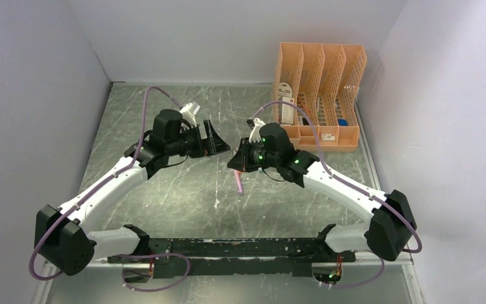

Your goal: Open the pen caps

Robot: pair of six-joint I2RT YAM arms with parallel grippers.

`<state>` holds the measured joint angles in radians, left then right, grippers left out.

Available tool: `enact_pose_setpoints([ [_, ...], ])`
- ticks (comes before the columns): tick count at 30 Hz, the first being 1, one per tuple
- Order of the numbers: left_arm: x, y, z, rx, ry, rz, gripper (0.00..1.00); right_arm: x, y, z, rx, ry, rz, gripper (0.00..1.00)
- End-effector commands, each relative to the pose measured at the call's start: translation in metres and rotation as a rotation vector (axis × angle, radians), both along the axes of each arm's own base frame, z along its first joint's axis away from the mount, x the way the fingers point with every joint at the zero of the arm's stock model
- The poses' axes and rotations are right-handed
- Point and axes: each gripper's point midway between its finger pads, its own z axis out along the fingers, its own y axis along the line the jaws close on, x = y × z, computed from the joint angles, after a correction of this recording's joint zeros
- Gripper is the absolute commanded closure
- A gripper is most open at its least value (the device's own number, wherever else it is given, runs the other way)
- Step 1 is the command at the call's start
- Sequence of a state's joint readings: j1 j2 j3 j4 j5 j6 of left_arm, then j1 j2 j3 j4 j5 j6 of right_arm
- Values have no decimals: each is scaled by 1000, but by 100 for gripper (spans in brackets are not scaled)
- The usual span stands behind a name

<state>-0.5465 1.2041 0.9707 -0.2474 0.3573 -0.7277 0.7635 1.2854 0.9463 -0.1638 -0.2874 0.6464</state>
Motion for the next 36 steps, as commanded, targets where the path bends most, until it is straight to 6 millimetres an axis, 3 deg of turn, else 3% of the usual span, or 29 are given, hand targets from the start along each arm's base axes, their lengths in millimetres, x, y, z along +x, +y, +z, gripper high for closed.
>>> enact_pose_setpoints([
  [1,4,9,3,54,-33,38,6,6,-6,-25,-84,40,-23,87],
  [5,8,25,-12,118,-4,88,4,10,-18,-57,-211,83,-63,75],
  [8,13,41,-22,135,31,121,0,10,-28,-87,-341,116,-88,70],
  [14,18,58,-34,153,62,145,0,15,-23,-117,-494,122,-94,64],
  [19,18,64,-37,158,67,151,0,15,-12,-133,-514,148,-74,61],
  [23,18,66,-39,156,70,148,0,15,-15,-145,-554,172,-84,60],
  [31,18,68,-43,149,74,146,0,19,-28,-146,-618,158,-121,57],
  [36,20,67,-43,148,74,142,0,18,-19,-153,-589,173,-94,56],
])
